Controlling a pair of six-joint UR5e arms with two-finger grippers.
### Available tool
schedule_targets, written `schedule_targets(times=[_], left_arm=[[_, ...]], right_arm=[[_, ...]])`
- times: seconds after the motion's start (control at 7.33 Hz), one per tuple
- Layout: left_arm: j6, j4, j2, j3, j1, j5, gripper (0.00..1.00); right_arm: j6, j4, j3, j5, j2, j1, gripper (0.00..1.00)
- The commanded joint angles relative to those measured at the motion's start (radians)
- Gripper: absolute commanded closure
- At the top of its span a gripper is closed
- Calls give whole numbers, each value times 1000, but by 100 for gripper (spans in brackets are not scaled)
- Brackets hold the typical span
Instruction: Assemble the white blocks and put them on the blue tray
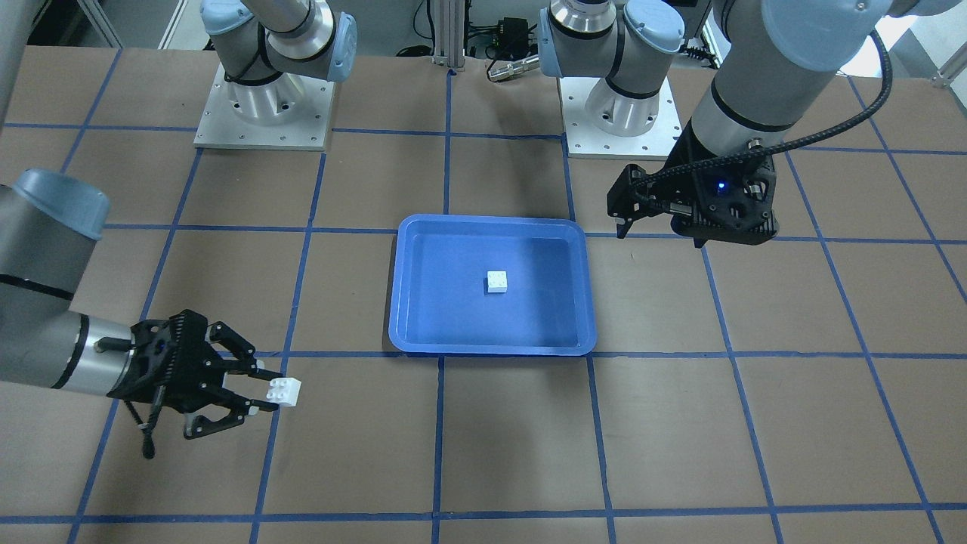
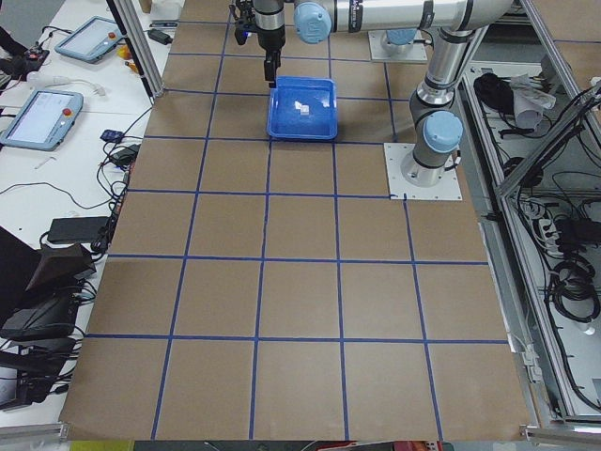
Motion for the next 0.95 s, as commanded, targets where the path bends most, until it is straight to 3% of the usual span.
schedule_targets(times=[0.0, 0.27, 0.68, 0.82], left_arm=[[0, 0, 2, 14, 1, 2, 0], [0, 0, 2, 0, 1, 0, 0], [0, 0, -4, 0, 1, -2, 0], [0, 0, -6, 0, 3, -2, 0]], right_arm=[[143, -187, 174, -10, -63, 73, 100], [466, -468, 301, -161, -106, 195, 100], [600, -466, 320, -166, -169, 315, 100], [629, -478, 380, -160, -179, 343, 100]])
